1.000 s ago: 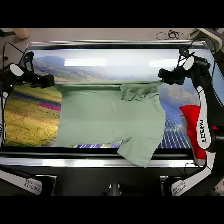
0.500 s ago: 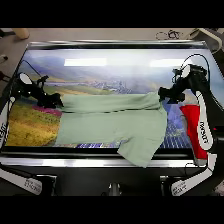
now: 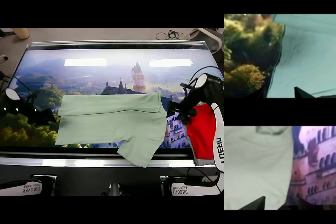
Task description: Fold the shirts.
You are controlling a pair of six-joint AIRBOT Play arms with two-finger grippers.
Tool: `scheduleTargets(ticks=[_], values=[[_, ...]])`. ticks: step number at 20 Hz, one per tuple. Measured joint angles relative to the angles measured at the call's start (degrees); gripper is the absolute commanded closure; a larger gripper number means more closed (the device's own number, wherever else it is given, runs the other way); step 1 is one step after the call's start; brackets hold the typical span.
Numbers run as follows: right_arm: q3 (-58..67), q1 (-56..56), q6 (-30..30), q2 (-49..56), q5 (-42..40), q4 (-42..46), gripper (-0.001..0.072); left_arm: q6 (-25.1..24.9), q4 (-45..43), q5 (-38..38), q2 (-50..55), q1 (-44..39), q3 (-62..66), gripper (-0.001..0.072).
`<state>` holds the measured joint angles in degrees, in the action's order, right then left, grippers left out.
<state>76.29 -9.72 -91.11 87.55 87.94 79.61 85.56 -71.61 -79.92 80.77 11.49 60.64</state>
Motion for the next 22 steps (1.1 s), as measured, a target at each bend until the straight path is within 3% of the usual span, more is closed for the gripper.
scheduleTargets(ticks=[4,8,9,10,11,12,18,22], values=[[-6.8,-0.6,1.6,-3.2,-1.2,-1.5,0.0273,-0.9,0.6,4.4,-3.6,0.2,-12.6,0.0232],[-8.9,-0.8,2.1,-4.1,-2.0,-2.1,0.0273,-1.4,2.5,6.6,-4.5,0.2,-17.2,0.0232],[-9.1,-0.8,2.2,-4.2,-2.0,-2.1,0.0272,-1.5,2.8,7.0,-4.6,-0.1,-17.7,0.0272],[-9.3,-0.8,2.3,-4.3,-2.3,-2.1,0.0262,-1.4,2.9,7.5,-4.6,-0.4,-18.1,0.0483],[-9.7,-0.8,2.6,-4.5,-2.4,-2.2,0.0244,-1.3,3.1,8.3,-4.4,-0.9,-18.6,0.0617],[-10.7,-0.8,3.0,-4.9,-2.5,-2.3,0.0243,-1.1,3.3,9.1,-4.3,-1.4,-18.9,0.0668],[-28.5,-0.8,5.8,-13.4,-7.5,-6.6,0.0229,0.2,3.8,12.0,-4.8,-4.2,-19.4,0.0678],[-37.5,-0.8,6.8,-16.4,-13.4,-11.0,0.0297,0.2,3.4,14.1,-5.9,-4.7,-19.6,0.0678]])
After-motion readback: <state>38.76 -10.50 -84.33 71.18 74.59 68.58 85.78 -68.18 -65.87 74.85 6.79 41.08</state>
